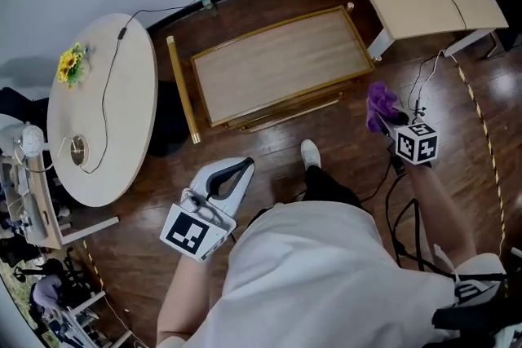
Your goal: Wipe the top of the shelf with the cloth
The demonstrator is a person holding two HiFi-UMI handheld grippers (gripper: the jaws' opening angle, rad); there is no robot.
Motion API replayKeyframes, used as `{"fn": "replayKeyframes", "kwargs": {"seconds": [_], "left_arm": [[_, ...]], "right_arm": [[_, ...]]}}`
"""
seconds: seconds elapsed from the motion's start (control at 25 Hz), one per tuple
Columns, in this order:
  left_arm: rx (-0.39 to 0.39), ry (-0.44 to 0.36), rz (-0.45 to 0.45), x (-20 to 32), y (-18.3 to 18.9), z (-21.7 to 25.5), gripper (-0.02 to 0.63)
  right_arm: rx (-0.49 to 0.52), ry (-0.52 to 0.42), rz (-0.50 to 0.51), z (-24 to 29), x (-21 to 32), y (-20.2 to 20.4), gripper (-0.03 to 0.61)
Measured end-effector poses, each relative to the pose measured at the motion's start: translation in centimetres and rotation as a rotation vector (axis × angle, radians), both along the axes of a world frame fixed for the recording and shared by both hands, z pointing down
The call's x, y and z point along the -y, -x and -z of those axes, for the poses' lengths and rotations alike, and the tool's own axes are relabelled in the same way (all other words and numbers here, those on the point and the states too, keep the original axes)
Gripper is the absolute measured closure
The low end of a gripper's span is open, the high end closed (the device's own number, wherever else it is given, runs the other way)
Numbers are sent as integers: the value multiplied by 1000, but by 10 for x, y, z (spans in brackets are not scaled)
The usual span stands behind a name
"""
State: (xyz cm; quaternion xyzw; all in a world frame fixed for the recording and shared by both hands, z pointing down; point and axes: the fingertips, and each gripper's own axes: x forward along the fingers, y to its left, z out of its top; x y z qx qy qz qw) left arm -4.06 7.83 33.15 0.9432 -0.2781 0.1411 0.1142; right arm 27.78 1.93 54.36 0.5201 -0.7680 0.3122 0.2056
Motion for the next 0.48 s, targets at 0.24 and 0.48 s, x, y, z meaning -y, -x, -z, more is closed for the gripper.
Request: {"fn": "replayKeyframes", "kwargs": {"seconds": [0.24, 0.48], "left_arm": [[-126, -37, -51, -83, 35, 21, 595], [-150, 0, -66, -155, 69, 14, 595]], "right_arm": [[11, -101, -40, 59, -107, 61, 480], [72, -120, -55, 101, -209, 115, 480]]}}
